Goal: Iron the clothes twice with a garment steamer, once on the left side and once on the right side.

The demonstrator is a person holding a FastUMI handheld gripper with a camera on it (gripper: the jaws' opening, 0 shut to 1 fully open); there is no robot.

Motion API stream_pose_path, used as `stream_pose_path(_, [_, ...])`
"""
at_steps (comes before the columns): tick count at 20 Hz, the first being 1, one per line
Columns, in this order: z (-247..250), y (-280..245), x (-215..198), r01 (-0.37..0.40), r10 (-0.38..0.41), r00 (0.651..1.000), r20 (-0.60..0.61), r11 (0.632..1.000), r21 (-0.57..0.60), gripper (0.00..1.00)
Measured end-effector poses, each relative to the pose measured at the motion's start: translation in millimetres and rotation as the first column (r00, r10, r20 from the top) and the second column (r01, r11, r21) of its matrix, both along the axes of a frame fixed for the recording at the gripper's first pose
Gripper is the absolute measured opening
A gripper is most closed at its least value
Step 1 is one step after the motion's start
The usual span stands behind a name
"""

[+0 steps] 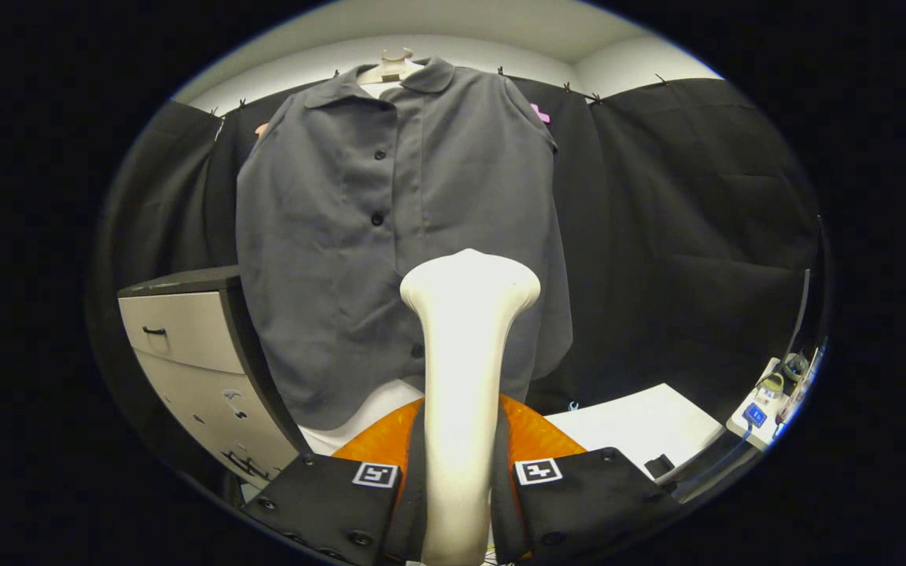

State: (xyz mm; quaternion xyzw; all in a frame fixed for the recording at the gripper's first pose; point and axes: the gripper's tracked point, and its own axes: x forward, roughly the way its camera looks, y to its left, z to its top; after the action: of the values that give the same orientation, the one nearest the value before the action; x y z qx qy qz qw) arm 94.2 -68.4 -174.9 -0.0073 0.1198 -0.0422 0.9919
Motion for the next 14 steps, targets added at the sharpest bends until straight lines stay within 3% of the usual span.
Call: stream_pose_path(14, [158.2,55.7,-51.9,-0.048,0.043,0.972,0.23,0.999,0.018,0.4])
